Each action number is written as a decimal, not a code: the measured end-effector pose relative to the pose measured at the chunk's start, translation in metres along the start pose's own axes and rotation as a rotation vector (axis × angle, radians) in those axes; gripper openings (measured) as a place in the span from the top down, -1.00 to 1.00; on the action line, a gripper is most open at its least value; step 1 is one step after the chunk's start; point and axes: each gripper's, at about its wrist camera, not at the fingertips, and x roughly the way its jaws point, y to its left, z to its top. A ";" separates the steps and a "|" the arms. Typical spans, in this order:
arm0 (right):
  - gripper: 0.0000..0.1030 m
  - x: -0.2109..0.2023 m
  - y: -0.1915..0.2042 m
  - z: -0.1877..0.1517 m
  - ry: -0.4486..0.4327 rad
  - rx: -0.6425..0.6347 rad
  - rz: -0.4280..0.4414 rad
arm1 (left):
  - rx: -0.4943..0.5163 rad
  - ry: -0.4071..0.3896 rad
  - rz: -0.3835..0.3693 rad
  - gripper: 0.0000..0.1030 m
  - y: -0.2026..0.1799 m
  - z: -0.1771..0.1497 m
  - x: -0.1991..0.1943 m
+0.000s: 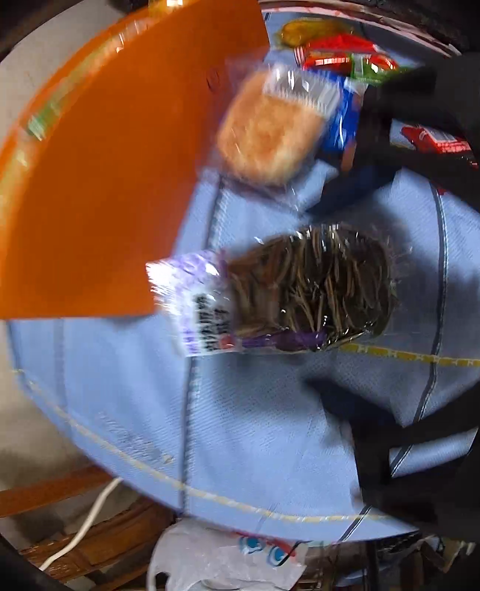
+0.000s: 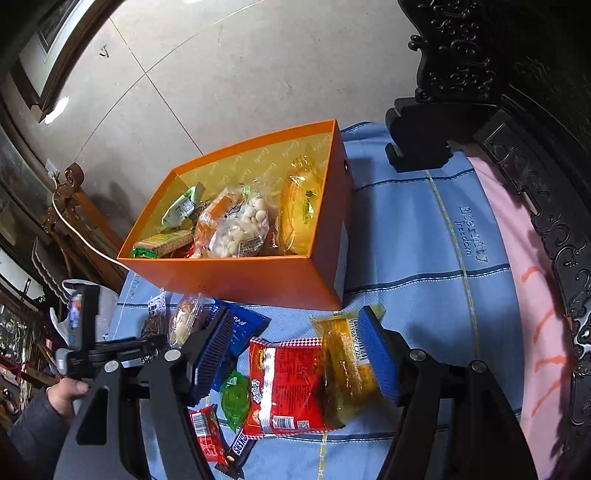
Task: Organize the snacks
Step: 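Grasp the sunflower seed bag with left tool while right tool grasps yellow wafer pack, then lower the seed bag and wafer pack into the orange box and release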
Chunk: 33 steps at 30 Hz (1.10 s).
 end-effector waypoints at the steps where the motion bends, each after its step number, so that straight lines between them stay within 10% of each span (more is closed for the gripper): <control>1: -0.36 0.002 -0.001 0.000 0.002 -0.003 -0.006 | 0.008 -0.028 0.013 -0.24 -0.001 0.000 -0.002; 13: -0.40 0.076 -0.016 -0.029 0.214 -0.106 -0.212 | 0.023 -0.063 0.032 -0.22 0.004 -0.023 -0.038; 17: 0.18 0.086 -0.019 -0.027 0.240 -0.085 -0.223 | 0.036 -0.084 0.034 -0.22 0.001 -0.027 -0.054; 33: 0.21 -0.040 0.058 0.052 -0.108 -0.185 -0.002 | 0.174 -0.348 -0.077 -0.23 -0.069 0.012 -0.182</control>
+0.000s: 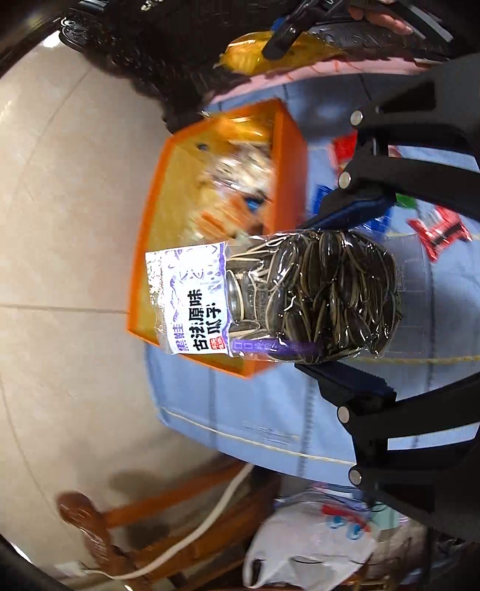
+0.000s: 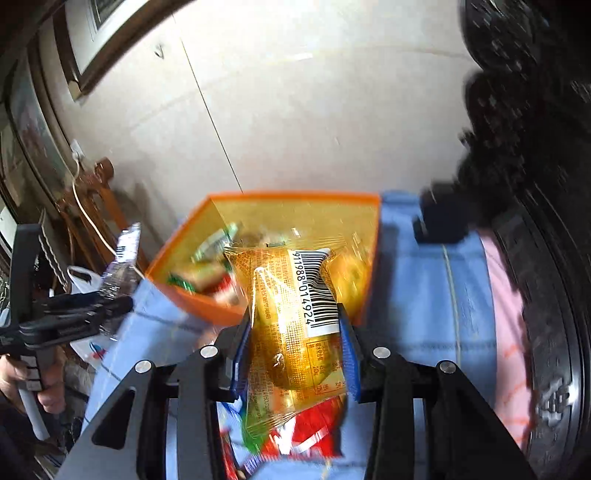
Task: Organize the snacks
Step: 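Lower the seed bag and wafer pack into the orange box and release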
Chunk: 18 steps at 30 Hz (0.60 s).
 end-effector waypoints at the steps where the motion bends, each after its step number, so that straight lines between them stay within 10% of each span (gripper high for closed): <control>1: 0.21 0.005 0.001 0.008 -0.005 -0.002 0.009 | 0.005 -0.006 -0.009 -0.23 -0.003 0.007 0.002; 10: 0.16 0.074 0.008 0.067 -0.014 0.027 0.002 | 0.060 -0.014 0.028 -0.43 -0.035 0.087 0.061; 12: -0.39 0.080 0.004 0.071 -0.031 0.056 -0.026 | 0.042 -0.010 0.112 -0.92 -0.034 0.093 0.072; 18: -0.49 0.060 -0.005 0.046 -0.049 0.089 -0.008 | 0.023 0.000 0.134 -0.92 -0.013 0.083 0.070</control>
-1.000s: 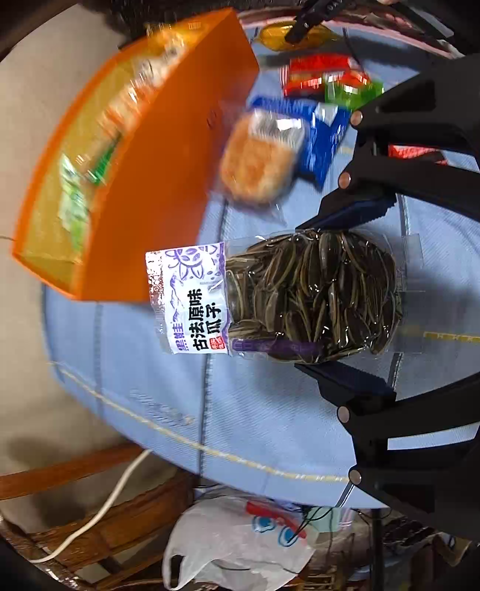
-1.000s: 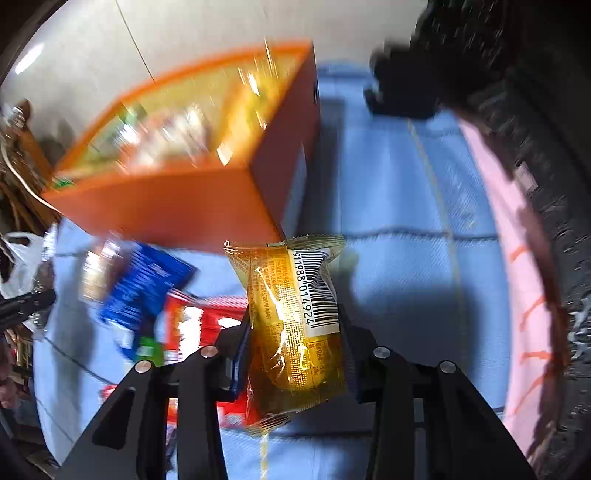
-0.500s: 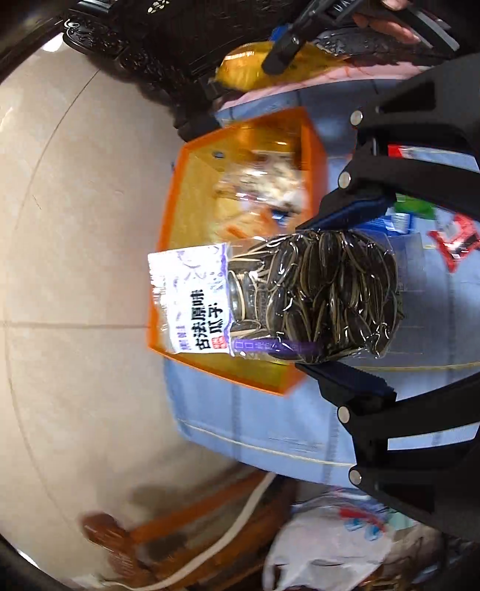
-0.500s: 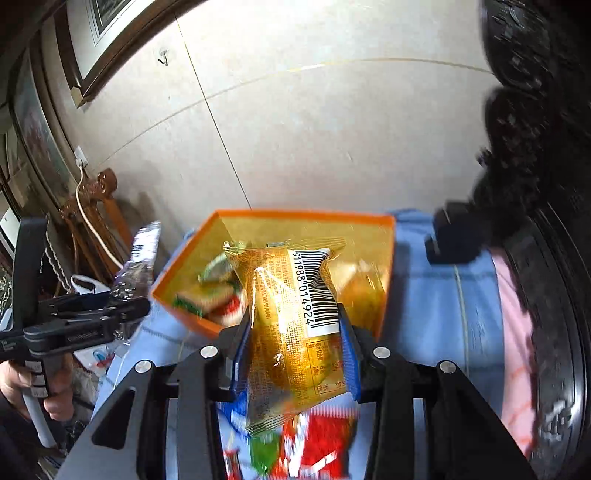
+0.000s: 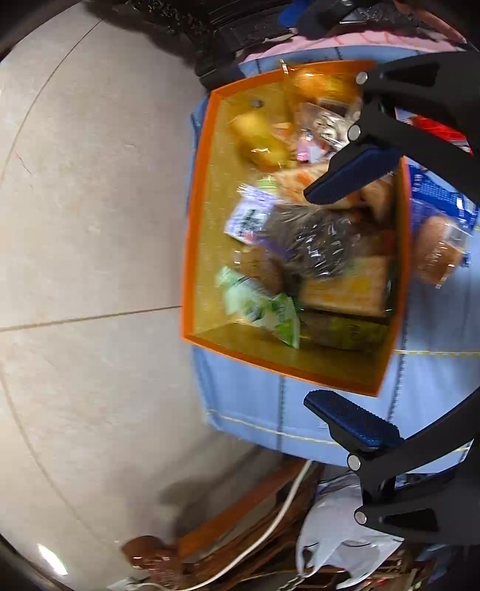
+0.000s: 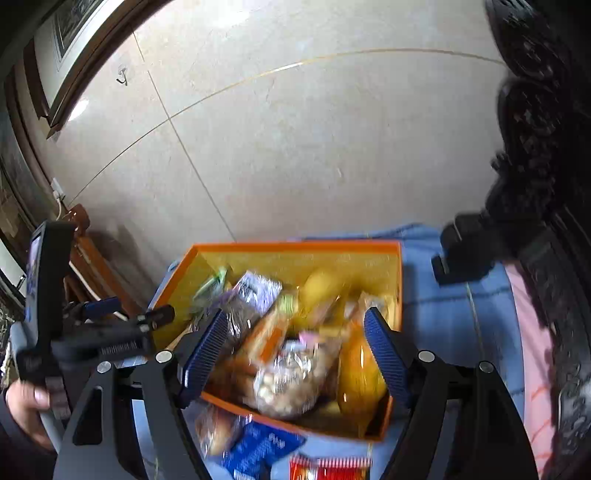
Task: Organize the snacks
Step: 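Lower the seed bag and wafer pack into the orange box and release, then grasp the red chocolate pack with left tool while right tool grasps red chip bag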
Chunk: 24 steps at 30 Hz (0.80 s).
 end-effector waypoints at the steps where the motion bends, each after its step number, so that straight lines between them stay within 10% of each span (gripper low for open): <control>1: -0.49 -0.005 -0.003 -0.007 0.006 0.004 -0.002 | -0.009 0.003 -0.006 -0.91 0.003 -0.004 -0.002; 9: -0.50 -0.030 -0.028 -0.089 0.159 0.022 -0.061 | -0.004 0.072 -0.052 -0.91 0.016 -0.083 -0.020; 24: -0.52 -0.059 -0.033 -0.185 0.323 0.092 -0.046 | -0.109 0.431 -0.108 -0.91 0.000 -0.252 0.013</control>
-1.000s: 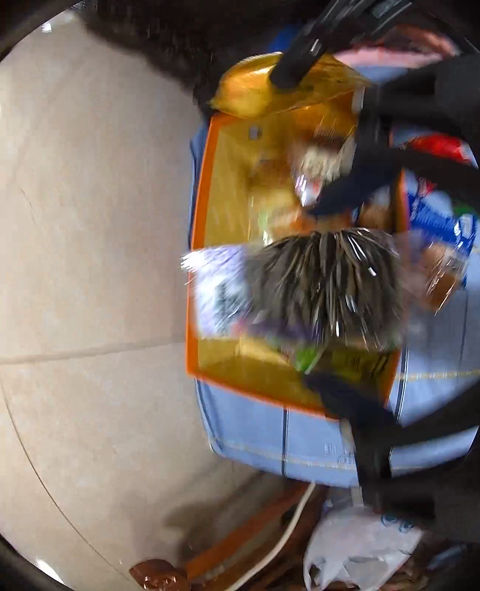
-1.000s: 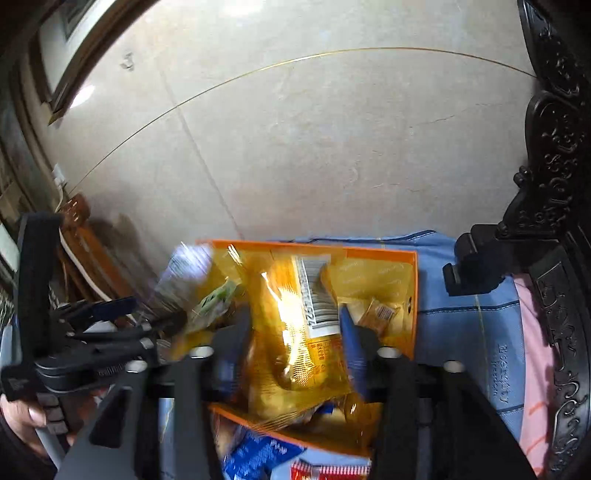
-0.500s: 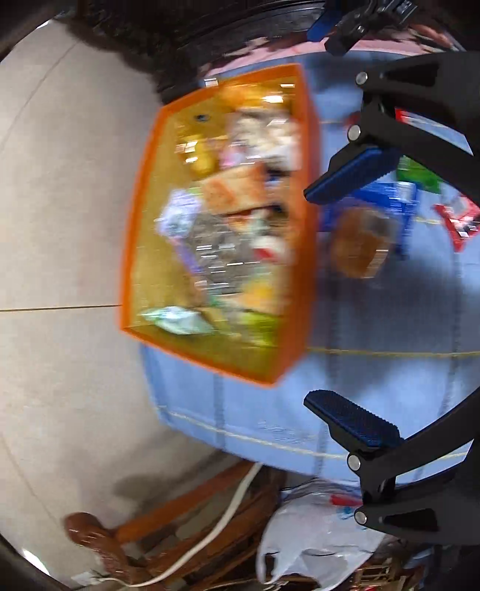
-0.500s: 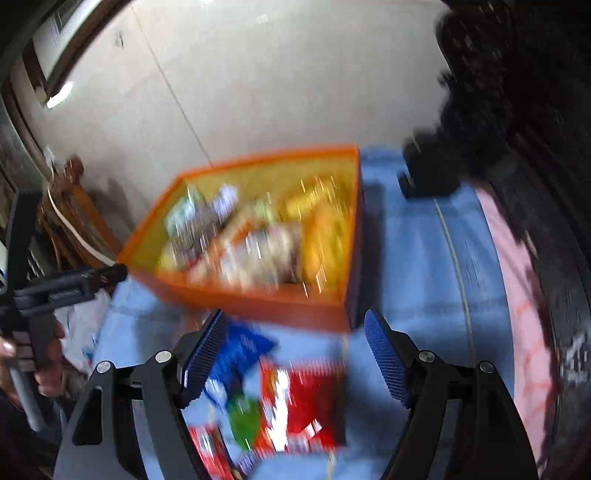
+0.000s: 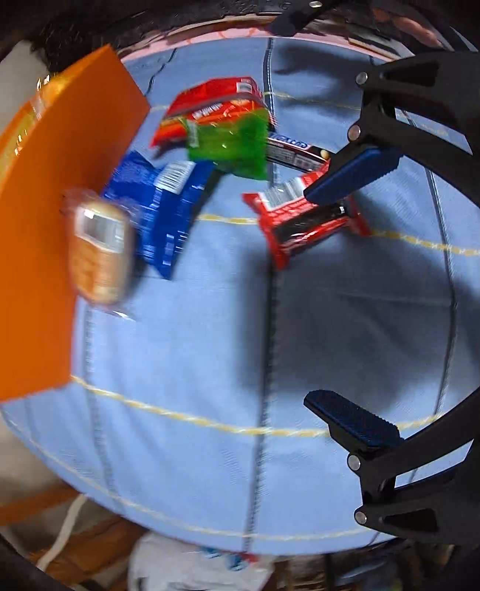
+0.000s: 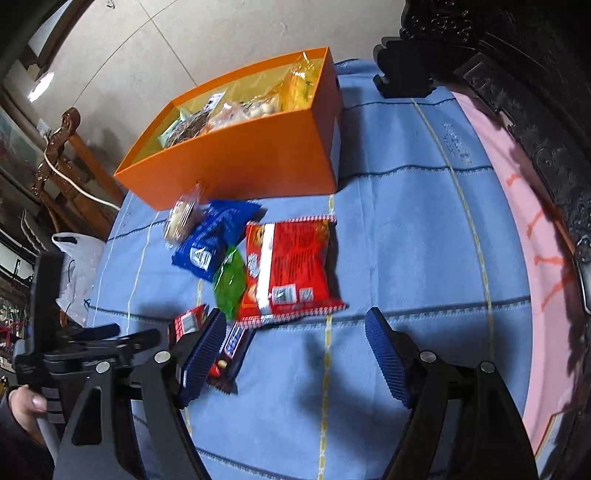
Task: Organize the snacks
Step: 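Grasp the red chocolate pack with left tool while right tool grasps red chip bag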
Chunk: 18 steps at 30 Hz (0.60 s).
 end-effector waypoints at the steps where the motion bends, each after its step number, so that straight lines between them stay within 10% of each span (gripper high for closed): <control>1: -0.52 -0.001 0.001 -0.003 0.002 -0.003 0.003 | -0.018 0.005 0.000 -0.91 0.000 -0.001 0.003; 11: -0.53 -0.005 -0.007 -0.023 0.037 -0.015 -0.003 | -0.095 0.048 0.033 -0.91 -0.027 0.000 0.029; 15: -0.53 -0.004 -0.010 -0.022 0.039 -0.022 0.004 | -0.061 0.056 0.035 0.16 -0.032 -0.006 0.035; 18: -0.53 0.001 -0.008 -0.016 0.043 -0.030 0.009 | -0.009 0.047 0.082 0.17 -0.031 -0.014 0.033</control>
